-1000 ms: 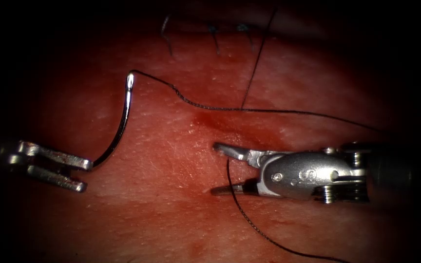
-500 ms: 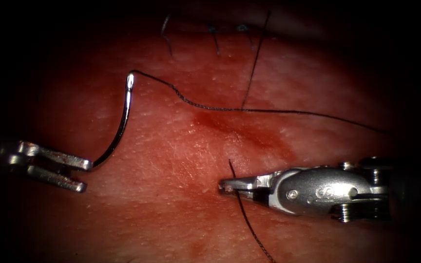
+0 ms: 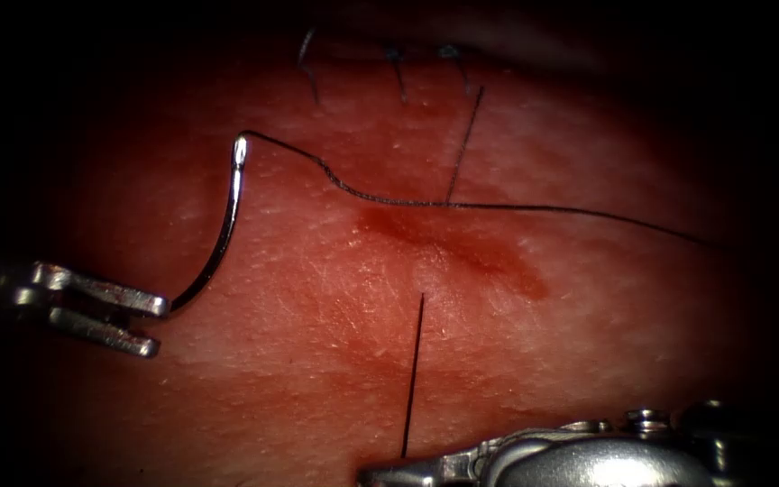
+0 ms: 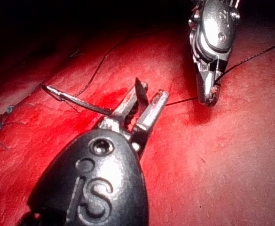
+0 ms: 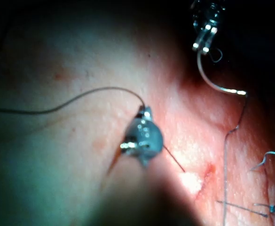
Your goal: Wound Closure
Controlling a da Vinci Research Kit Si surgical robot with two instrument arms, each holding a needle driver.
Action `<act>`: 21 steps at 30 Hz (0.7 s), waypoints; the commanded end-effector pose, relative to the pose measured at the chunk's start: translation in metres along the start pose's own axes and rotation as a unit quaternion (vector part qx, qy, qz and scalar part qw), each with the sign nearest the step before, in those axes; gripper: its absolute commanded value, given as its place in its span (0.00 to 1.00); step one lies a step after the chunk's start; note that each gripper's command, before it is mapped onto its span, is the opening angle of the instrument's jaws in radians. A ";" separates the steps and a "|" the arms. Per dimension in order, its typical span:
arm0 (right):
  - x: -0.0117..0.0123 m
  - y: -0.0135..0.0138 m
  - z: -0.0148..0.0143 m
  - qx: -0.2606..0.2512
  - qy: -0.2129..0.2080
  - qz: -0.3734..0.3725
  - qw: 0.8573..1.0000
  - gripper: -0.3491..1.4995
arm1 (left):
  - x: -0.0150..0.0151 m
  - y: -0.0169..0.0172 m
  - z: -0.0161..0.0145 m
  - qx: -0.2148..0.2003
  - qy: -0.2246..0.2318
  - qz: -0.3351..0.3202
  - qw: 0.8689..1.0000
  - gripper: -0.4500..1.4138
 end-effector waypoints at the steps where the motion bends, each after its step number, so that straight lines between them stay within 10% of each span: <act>1: 0.0004 -0.0006 0.0007 0.010 -0.001 -0.004 1.000 0.00 | -0.0004 -0.0002 0.0006 0.000 0.000 0.000 1.000 0.00; 9: 0.0016 -0.0012 0.0006 0.027 0.004 -0.007 1.000 0.00 | -0.0001 -0.0025 0.0011 0.049 -0.018 0.026 0.998 0.00; 10: 0.0016 -0.0009 0.0007 0.025 0.007 -0.006 1.000 0.05 | -0.0002 -0.0031 0.0013 0.063 -0.021 0.030 0.997 0.00; 14: 0.0016 0.0010 0.0003 0.000 0.032 -0.003 0.999 0.85 | -0.0027 -0.0082 0.0044 0.125 -0.038 0.046 0.990 0.00; 21: 0.0017 0.0012 -0.0005 0.001 0.037 0.016 0.999 0.87 | -0.0079 -0.0120 0.0073 0.144 -0.070 0.058 0.985 0.00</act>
